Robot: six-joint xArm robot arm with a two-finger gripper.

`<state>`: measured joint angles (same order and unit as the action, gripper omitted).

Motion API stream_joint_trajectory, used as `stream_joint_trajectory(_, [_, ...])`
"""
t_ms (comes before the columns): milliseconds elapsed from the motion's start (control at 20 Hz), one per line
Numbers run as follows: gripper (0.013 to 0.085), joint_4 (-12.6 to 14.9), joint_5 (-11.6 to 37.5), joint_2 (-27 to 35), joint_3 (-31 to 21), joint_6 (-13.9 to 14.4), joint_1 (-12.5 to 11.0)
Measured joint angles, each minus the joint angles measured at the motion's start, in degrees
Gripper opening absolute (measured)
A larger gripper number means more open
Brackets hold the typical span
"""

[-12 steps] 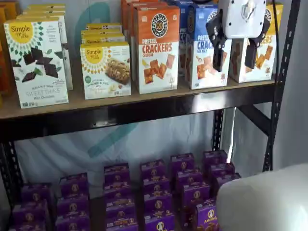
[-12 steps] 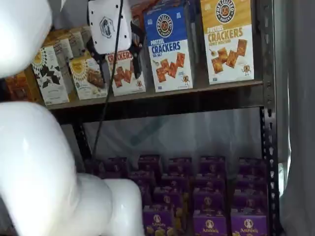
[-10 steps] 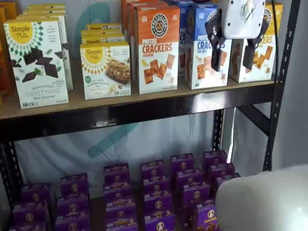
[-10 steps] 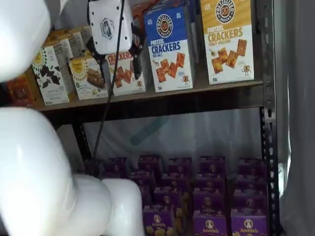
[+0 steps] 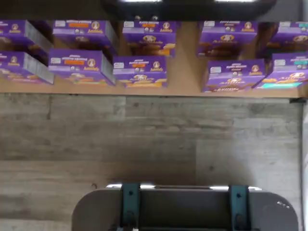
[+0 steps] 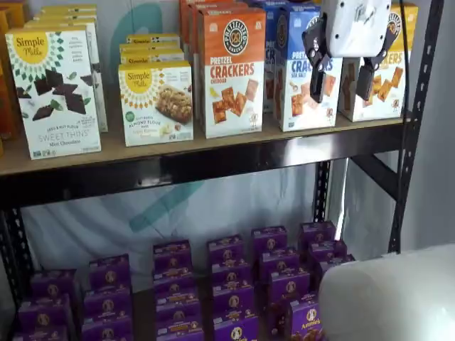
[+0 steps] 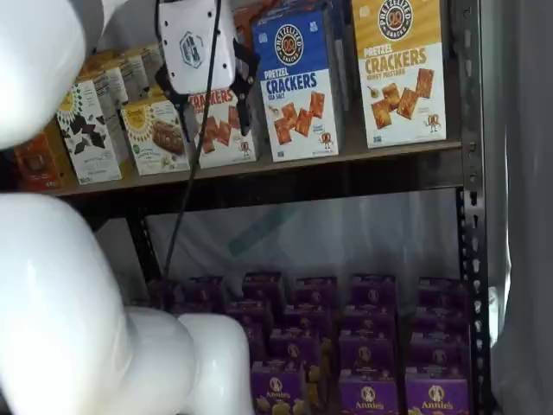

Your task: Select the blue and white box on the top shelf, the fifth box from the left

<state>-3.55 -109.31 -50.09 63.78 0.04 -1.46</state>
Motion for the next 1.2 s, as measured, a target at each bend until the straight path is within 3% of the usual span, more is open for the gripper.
stream_joint_trajectory(450, [0.0850,1.8,8.9,4.8,1.7,-5.3,-4.8])
stream_joint_trajectory(950, [0.0850,-1.4,13.3,14.1,9.0,-10.6,-10.5])
stream_joint_trajectory(1200, [0.0850,-0.2,13.3,16.8,11.1,-10.7,-10.4])
